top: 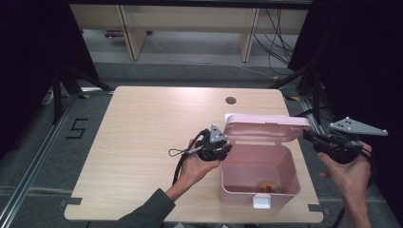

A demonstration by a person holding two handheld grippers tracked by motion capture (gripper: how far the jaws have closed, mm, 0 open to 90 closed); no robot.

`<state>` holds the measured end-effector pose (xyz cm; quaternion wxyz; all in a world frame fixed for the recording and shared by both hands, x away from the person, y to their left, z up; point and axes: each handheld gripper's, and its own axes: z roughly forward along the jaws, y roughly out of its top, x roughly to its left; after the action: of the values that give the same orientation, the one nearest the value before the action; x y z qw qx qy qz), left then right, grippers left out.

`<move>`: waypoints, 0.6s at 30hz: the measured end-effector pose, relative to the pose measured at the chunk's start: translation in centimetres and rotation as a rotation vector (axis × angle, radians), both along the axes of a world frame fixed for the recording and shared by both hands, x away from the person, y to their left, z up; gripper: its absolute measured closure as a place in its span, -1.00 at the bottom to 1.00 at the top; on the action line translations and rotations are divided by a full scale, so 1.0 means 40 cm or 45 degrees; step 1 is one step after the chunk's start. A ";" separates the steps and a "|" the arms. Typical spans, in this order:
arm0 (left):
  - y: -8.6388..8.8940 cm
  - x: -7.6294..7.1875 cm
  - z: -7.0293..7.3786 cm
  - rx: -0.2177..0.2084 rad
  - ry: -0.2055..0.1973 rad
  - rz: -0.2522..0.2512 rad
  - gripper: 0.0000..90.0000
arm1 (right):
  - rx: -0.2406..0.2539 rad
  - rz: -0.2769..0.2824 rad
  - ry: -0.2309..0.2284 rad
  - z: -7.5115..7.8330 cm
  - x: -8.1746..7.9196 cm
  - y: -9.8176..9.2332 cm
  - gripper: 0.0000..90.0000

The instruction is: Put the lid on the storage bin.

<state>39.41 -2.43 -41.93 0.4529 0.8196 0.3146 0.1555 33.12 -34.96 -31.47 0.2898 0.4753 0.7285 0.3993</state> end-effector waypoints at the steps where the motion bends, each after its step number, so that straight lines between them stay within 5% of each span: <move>1: 0.005 -0.002 0.001 -0.008 0.003 -0.008 0.58 | 0.019 -0.014 0.015 0.000 -0.006 0.003 0.95; 4: 0.018 -0.015 0.009 -0.055 0.006 -0.005 0.47 | 0.014 -0.003 -0.030 -0.007 -0.008 -0.001 0.95; 11: 0.062 -0.055 0.036 -0.088 -0.007 -0.044 0.30 | 0.018 0.017 -0.004 -0.014 -0.034 -0.007 0.94; 16: 0.102 -0.098 0.052 -0.096 -0.004 -0.069 0.16 | 0.029 0.031 0.009 -0.022 -0.054 -0.009 0.93; 17: 0.113 -0.107 0.056 -0.057 -0.007 -0.082 0.16 | 0.034 0.028 0.015 -0.024 -0.059 -0.007 0.93; 18: 0.121 -0.116 0.055 -0.065 -0.009 -0.087 0.15 | 0.018 0.027 -0.032 -0.029 -0.059 -0.010 0.93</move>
<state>34.79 2.39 -39.71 0.4800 0.8174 0.2886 0.1346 30.74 -35.36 -32.62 0.2913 0.4644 0.7270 0.4134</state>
